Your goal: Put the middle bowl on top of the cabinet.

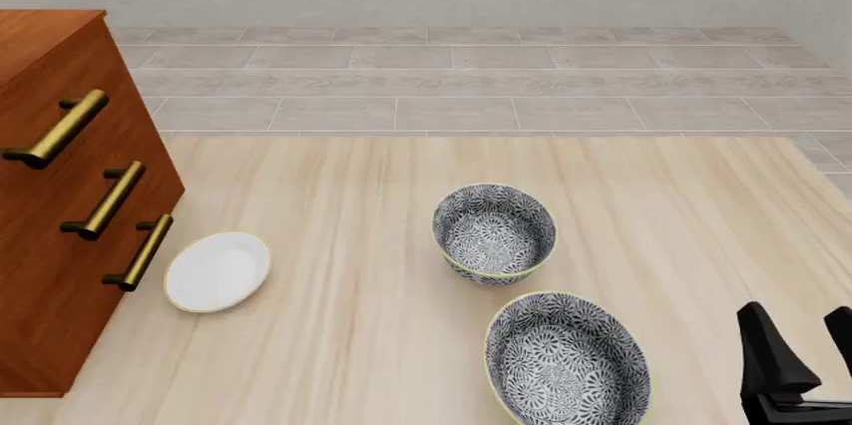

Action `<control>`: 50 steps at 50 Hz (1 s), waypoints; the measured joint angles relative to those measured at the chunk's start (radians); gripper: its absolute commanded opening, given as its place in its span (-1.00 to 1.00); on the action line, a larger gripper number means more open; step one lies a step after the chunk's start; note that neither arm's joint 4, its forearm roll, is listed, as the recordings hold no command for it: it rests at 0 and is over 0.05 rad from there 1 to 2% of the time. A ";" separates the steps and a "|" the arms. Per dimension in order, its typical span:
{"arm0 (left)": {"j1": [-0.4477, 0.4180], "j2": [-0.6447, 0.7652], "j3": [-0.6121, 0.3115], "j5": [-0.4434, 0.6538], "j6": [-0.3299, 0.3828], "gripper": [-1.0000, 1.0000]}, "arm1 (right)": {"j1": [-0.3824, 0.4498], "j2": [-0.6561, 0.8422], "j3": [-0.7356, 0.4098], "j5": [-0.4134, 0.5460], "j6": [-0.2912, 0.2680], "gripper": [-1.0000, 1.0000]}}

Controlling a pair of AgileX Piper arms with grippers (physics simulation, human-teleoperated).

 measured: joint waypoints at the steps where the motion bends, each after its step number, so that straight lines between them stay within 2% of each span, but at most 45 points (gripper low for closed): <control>1: 0.000 0.000 0.000 0.000 0.001 -1.00 | 0.000 0.000 0.000 0.000 0.000 1.00; 30: 0.006 -0.010 -0.004 -0.012 0.012 -1.00 | 0.002 0.005 0.000 -0.004 0.002 1.00; 31: 0.005 -0.011 -0.004 -0.013 0.011 1.00 | 0.002 0.006 0.000 -0.004 0.002 1.00; 50: -0.006 -0.022 0.006 -0.034 -0.002 1.00 | 0.004 0.010 0.000 -0.007 0.002 1.00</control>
